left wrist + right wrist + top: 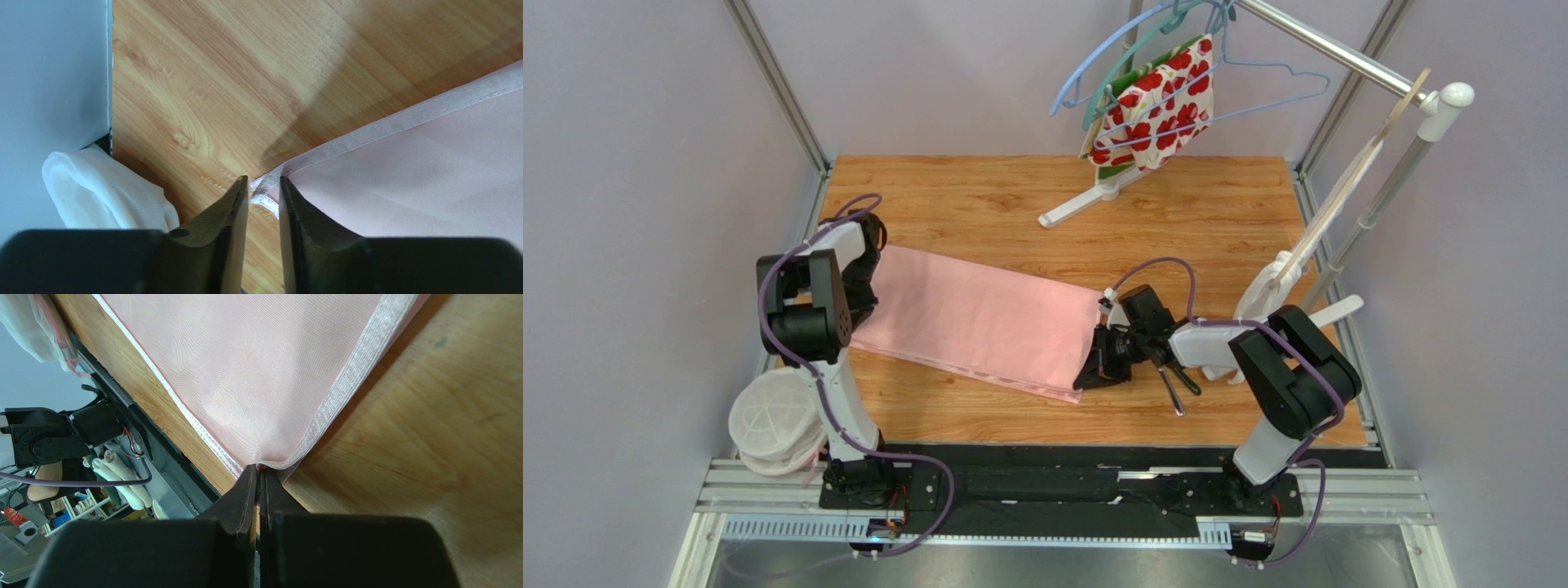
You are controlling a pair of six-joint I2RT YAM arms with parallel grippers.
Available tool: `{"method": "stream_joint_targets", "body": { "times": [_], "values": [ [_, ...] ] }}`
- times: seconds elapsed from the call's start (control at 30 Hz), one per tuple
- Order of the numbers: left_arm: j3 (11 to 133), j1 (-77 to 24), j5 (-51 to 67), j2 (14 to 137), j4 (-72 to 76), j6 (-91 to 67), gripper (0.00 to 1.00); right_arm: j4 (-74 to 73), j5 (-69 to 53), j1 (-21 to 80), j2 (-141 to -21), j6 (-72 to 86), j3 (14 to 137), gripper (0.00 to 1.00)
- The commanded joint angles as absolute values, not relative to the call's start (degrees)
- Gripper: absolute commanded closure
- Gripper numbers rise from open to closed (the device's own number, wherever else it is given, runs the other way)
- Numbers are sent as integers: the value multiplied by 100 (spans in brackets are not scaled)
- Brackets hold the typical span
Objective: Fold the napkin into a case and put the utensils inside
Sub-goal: Fold and flatten the napkin at the center of the board.
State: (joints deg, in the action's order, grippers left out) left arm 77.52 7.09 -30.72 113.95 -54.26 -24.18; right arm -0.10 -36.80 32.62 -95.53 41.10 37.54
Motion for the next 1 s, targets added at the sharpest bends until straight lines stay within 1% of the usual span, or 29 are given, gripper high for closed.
{"method": "stream_joint_targets", "body": {
  "times": [0.0,0.03,0.13,0.17,0.23,0.33,0.43,0.47,0.5,0.53,0.6,0.63,0.67,0.73,0.77,0.9,0.97],
  "values": [
    [7779,677,-3182,11058,-5669,-2557,58,70,-3770,3305,-9633,3973,3911,99],
    [7761,668,-3216,10987,-5695,-2601,57,70,-3771,3305,-9642,3981,3902,99],
    [7752,659,-3016,10609,-5766,-2672,57,44,-3762,3305,-9642,3973,3937,99],
    [7735,624,-2910,10417,-5740,-2672,58,44,-3762,3305,-9659,3981,3937,99],
    [7717,414,-2769,10266,-5731,-2776,63,35,-3762,3296,-9650,3973,3955,99],
    [7638,202,-2611,10020,-5739,-2978,66,18,-3709,3305,-9624,3955,3964,99],
    [7463,132,-1997,9687,-5582,-2971,78,-184,-3683,3296,-9563,3902,3964,99],
    [7297,71,-1743,9459,-5303,-2936,83,-202,-3639,3305,-9545,3894,3955,99],
    [7191,18,-1122,9361,-5126,-2909,86,-211,-3621,3305,-9510,3902,3938,99],
    [7102,-435,-881,9291,-4985,-2944,88,-185,-3612,3305,-9501,3902,3938,98],
    [7005,-877,-364,9316,-4782,-3084,94,-193,-3630,3305,-9518,3920,3964,97],
    [6979,-1114,-265,9360,-4738,-3259,95,-193,-3639,3305,-9536,3911,3981,97],
    [6892,-1612,-194,9439,-4563,-3348,96,-219,-3639,3305,-9519,3920,3990,96],
    [6812,-2037,69,9492,-4334,-3602,98,-246,-3612,3296,-9484,3911,3990,96],
    [6768,-2448,114,9492,-4150,-3682,100,-281,-3595,3305,-9475,3902,3990,96],
    [6531,-3382,88,9238,-3666,-3876,100,-501,-3481,3287,-9378,3762,4069,96],
    [6138,-3716,131,8931,-3237,-4060,100,-571,-3446,3287,-9343,3727,4131,97]
  ]
}}
